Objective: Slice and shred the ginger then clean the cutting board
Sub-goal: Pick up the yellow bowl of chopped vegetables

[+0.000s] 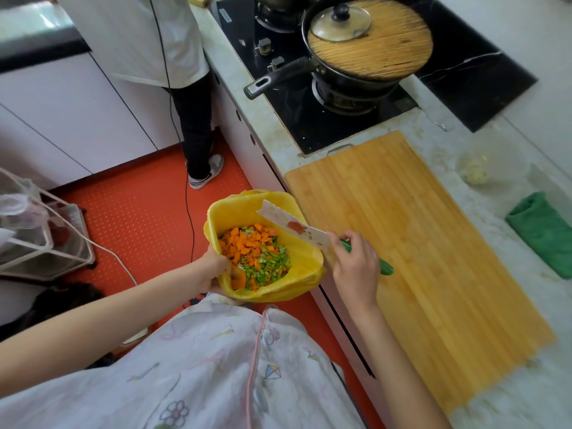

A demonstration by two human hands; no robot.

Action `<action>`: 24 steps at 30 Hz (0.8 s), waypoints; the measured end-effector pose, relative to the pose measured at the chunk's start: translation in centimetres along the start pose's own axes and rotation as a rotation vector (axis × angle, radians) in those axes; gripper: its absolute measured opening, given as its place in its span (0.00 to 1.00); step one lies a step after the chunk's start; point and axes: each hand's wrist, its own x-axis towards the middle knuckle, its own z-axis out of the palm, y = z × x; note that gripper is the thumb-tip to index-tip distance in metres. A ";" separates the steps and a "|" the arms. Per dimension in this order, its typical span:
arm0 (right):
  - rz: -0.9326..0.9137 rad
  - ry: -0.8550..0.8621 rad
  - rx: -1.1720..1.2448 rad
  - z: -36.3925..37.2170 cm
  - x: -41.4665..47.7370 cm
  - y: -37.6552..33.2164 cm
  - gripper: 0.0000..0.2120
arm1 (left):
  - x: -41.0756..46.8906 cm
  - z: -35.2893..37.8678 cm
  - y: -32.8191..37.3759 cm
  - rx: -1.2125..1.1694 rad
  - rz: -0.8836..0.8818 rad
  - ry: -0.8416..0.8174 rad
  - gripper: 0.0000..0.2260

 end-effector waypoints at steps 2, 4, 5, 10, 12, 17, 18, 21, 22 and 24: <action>0.065 -0.015 0.016 0.1 0.1 0.0 0.23 | 0.0 0.0 -0.1 -0.009 0.001 -0.002 0.33; 0.113 -0.066 0.047 0.1 0.1 0.0 0.27 | 0.2 -0.1 -0.1 -0.017 0.001 -0.015 0.34; 0.095 -0.089 0.032 0.0 -0.1 0.0 0.27 | 0.0 -0.1 -0.1 -0.008 0.001 -0.016 0.34; 0.096 -0.118 0.013 -0.3 -0.2 0.1 0.29 | 0.2 -0.2 -0.2 -0.039 0.007 -0.030 0.35; 0.060 -0.151 -0.030 -0.3 -0.3 0.2 0.28 | 0.1 -0.1 -0.2 -0.034 0.015 -0.029 0.36; 0.001 -0.198 -0.018 -0.3 0.3 0.5 0.25 | 0.3 -0.1 -0.2 -0.035 0.021 -0.026 0.35; 0.025 -0.209 0.018 -0.3 0.3 0.5 0.24 | 0.5 -0.2 -0.3 -0.038 0.021 -0.033 0.35; 0.307 -0.198 0.284 -0.4 0.8 1.2 0.20 | 0.6 -0.4 -0.4 -0.053 0.011 -0.047 0.34; 0.432 -0.191 0.348 -0.4 1.1 1.7 0.20 | 0.6 -0.5 -0.4 -0.047 0.015 -0.054 0.34; 0.641 -0.179 0.386 -0.1 1.7 3.2 0.20 | 0.7 -0.6 -0.5 -0.059 0.007 -0.062 0.34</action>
